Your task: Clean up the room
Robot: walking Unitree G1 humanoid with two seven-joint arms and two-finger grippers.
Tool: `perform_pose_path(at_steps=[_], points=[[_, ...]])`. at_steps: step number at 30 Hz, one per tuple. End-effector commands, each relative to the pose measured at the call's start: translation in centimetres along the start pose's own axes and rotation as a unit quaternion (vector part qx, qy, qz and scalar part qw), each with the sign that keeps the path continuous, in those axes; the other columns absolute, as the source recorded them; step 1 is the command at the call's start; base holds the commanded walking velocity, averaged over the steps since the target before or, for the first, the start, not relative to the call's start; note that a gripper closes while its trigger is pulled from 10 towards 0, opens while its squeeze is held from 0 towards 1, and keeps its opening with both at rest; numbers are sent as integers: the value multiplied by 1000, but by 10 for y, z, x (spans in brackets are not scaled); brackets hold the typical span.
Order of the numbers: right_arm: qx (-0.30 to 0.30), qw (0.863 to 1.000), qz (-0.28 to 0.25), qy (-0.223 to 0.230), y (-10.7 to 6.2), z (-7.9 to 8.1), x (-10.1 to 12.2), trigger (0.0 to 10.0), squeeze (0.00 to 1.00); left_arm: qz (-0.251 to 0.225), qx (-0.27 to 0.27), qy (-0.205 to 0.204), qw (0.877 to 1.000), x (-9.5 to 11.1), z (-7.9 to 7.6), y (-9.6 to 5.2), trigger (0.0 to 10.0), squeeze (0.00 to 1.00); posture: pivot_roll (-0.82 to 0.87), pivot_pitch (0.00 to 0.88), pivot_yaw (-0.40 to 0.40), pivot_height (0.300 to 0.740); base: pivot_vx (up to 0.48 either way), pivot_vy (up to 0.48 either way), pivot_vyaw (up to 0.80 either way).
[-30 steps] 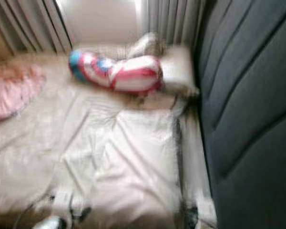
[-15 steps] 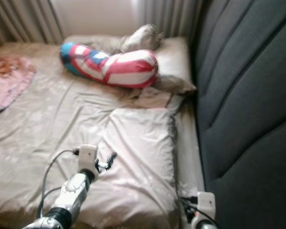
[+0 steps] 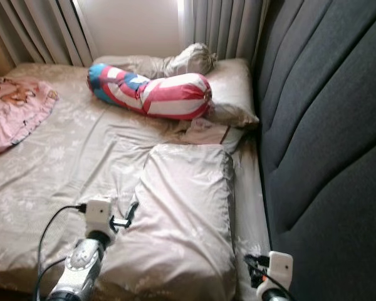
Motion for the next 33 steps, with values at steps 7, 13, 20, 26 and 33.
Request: perform_pose_path(at_steps=[7,13,20,26,33], points=[[2,984,-178,-10,23,11,85,10000,0,-8,-2,21,1000,0,1,-12,10000,0,-112,13,-39,740,0,0,0],[16,986,-167,-1,22,19,79,10000,0,-17,13,13,1000,5,-4,-8,10000,0,-113,20,-41,740,0,0,0],[21,991,-136,-8,14,24,67,10000,0,-20,19,15,999,10,-1,-5,10000,0,-112,30,-38,740,0,0,0],[23,991,-135,-4,14,25,65,10000,0,-19,18,15,1000,11,-1,-6,10000,0,-111,32,-36,740,0,85,0],[20,992,-122,-3,13,24,62,10000,0,-19,15,15,1000,12,-3,-6,10000,0,-109,35,-36,740,0,375,0]])
Point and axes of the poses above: a point about 5 cm out from each wrist's last joint towards the gripper, its own y axis pointing out of the wrist towards the gripper, its own x axis along the axis of the wrist's last joint, z = x × y, the point moved 1 cm from there along y, pointing out of the wrist towards the gripper, and after that the axes turned 11 degrees about -y, right-handed, at the moved point
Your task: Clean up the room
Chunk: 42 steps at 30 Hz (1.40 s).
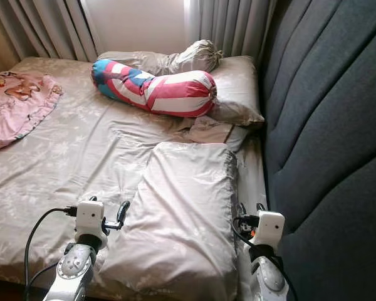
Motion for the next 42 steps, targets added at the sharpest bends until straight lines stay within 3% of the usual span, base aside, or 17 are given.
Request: perform_pose_path(at_steps=[1,10,19,38,42], points=[[2,1000,8,5,-1,3,-1,10000,0,4,6,2,1000,0,3,-1,10000,0,-109,35,-36,740,0,398,0],[-1,1000,28,14,-2,5,-8,10000,0,2,-2,0,1000,2,2,-2,10000,0,-108,42,-35,740,0,210,-572],[-2,1000,28,13,-3,6,-9,10000,0,2,-5,-4,1000,3,-1,-2,10000,0,-109,44,-33,740,0,380,0],[-4,999,40,17,0,5,-12,10000,0,11,-31,13,999,4,-8,-1,10000,0,-104,38,-30,740,0,0,0],[-3,999,41,17,1,5,-12,10000,0,14,-33,13,999,3,-9,-1,10000,0,-104,35,-31,740,0,-440,0]])
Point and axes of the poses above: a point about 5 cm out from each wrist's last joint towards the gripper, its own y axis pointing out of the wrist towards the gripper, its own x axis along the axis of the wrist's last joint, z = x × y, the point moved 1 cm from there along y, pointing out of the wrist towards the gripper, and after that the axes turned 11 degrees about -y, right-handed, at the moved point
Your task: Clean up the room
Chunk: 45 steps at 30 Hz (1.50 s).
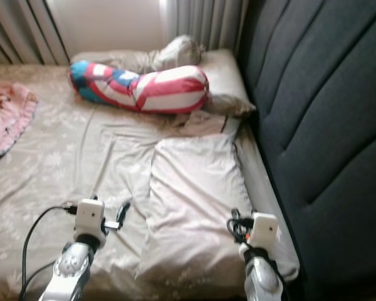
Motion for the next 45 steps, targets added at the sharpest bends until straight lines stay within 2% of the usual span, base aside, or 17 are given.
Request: perform_pose_path(at_steps=[1,7,45], points=[[-5,1000,-1,-1,1,-4,1,10000,0,6,-8,2,1000,-1,-3,0,10000,0,-104,35,-31,740,0,-461,0],[-3,1000,-1,-2,2,-3,2,10000,0,8,-5,0,1000,-1,-3,0,10000,0,-102,34,-33,740,0,-435,0],[15,1000,-6,-4,3,2,3,10000,0,-1,2,-27,1000,1,-2,2,10000,0,-106,34,-34,740,0,0,0]])
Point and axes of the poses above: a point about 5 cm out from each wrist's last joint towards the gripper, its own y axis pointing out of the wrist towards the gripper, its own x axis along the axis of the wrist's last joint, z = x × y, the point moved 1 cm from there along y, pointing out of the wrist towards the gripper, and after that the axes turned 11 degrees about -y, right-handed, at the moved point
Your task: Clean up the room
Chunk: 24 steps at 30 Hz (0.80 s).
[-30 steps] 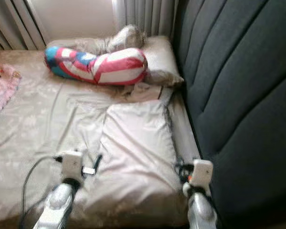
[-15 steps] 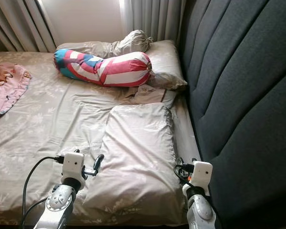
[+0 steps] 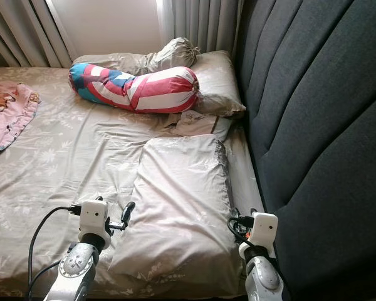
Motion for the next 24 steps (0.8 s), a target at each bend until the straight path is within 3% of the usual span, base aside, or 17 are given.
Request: perform_pose_path(at_steps=[1,24], points=[[0,1000,-3,-3,0,-1,0,10000,0,-4,-1,-4,1000,2,-1,1,10000,0,-106,34,-34,740,0,0,0],[3,1000,3,-5,-1,-4,-3,10000,0,-7,-5,-7,1000,3,-2,1,10000,0,-106,35,-35,740,0,0,0]])
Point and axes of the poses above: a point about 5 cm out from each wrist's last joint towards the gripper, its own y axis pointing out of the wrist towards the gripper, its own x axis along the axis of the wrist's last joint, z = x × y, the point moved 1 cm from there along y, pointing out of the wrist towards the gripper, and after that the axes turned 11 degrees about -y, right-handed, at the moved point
